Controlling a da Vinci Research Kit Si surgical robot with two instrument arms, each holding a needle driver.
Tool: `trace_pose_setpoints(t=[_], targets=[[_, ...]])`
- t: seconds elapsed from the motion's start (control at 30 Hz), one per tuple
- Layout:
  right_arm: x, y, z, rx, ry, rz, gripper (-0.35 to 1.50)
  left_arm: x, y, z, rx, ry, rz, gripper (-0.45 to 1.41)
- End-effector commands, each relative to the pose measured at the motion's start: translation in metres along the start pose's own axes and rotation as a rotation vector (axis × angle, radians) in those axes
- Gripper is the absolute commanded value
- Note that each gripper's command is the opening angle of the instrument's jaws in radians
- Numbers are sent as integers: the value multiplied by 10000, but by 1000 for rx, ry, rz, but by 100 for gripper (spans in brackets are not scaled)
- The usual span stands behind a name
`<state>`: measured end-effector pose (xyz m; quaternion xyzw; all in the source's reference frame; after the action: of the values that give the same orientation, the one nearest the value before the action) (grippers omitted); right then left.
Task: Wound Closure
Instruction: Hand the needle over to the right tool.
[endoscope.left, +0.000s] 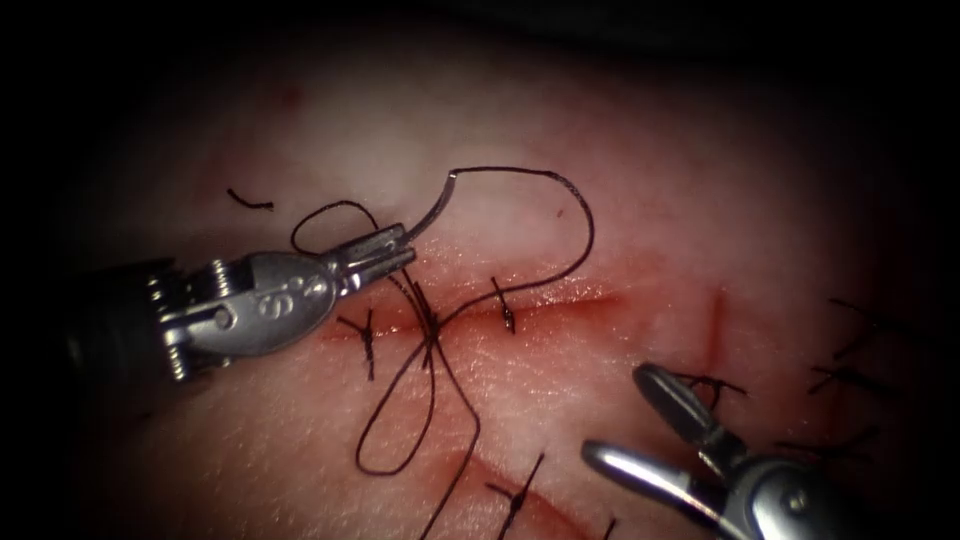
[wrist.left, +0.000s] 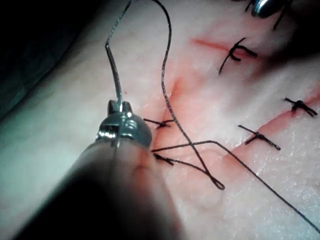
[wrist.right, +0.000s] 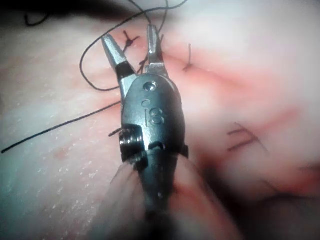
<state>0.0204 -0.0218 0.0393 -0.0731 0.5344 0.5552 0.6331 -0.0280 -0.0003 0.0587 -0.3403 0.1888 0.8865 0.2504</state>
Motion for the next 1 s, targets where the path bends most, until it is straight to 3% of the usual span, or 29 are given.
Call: trace_pose_setpoints(t=[0.03, 0.23, 0.43, 0.67, 0.8, 1.0], targets=[[0, -11, 17, -3, 19, 10, 66, 6, 4, 19, 33, 10, 6, -45], [21, -5, 61, -68, 73, 50, 91, 15, 16, 38, 142, 47, 38, -45], [10, 21, 104, -131, 58, 91, 91, 24, 26, 47, 249, 73, 79, -45], [-9, 62, 136, -182, 9, 210, 115, 28, 28, 49, 321, 101, 101, -45], [-19, 72, 147, -182, -12, 261, 115, 30, 29, 48, 344, 111, 104, -45], [-37, 63, 163, -190, -73, 303, 105, 33, 30, 48, 363, 111, 131, -45]])
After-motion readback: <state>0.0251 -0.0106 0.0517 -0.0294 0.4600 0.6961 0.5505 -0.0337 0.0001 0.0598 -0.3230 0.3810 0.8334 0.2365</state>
